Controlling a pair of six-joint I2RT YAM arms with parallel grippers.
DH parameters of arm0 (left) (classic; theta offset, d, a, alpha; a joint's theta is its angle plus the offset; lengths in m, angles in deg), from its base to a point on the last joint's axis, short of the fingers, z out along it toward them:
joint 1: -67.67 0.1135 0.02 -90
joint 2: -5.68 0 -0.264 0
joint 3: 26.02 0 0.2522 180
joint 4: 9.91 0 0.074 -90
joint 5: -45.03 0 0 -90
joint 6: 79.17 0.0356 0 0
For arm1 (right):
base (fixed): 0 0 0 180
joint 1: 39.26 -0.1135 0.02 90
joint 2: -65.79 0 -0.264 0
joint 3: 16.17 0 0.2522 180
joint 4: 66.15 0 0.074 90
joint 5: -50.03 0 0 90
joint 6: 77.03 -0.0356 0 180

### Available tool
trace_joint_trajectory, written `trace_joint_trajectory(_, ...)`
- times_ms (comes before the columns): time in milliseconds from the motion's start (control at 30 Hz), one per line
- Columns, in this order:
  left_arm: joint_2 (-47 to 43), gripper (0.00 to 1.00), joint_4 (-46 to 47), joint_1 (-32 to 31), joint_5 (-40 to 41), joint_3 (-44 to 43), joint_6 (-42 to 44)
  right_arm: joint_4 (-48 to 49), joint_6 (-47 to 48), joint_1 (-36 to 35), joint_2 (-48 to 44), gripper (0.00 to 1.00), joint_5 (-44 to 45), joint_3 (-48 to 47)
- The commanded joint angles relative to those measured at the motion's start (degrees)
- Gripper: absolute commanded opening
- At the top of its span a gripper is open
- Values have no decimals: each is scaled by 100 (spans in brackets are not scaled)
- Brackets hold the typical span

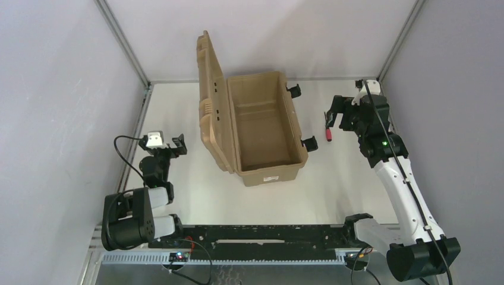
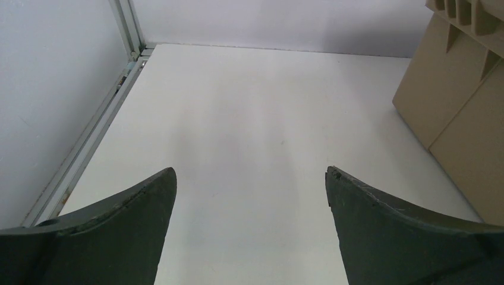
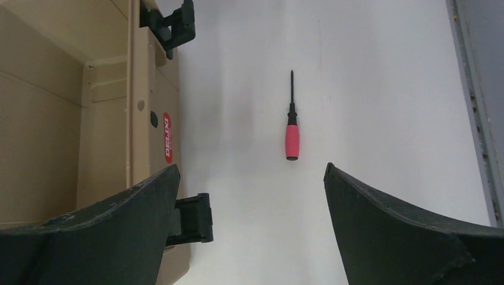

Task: Put the screwdriver in the bin
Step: Pick up the screwdriver from the center of the board.

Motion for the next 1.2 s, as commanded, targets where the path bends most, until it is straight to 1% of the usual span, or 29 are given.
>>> trace_joint_trajectory(0,-35,100,151,-20,-42,117,-18,163,14,-15,-124,100,107,-68)
trace_joint_trajectory(233,-32,100,152,-25,-28,115,-18,336,29,-15,-142,100,189,-69)
trace_joint_trajectory(400,-31,100,156,-20,-27,119,-18,513,235,-15,-180,100,218,-79)
trace_joint_trajectory(567,-31,100,152,-26,-35,111,-18,426,431,-19,-95,100,266,-345)
trace_joint_trajectory(733,-31,100,152,-23,-41,116,-18,5,595,-6,334,100,445,-1032)
trace_joint_trajectory(933,-39,100,156,-18,-30,121,-18,-433,663,-6,935,99,315,-1852)
trace_joint_trajectory(1167,-38,100,153,-20,-42,119,-18,-1181,654,-1,1904,98,297,-3037)
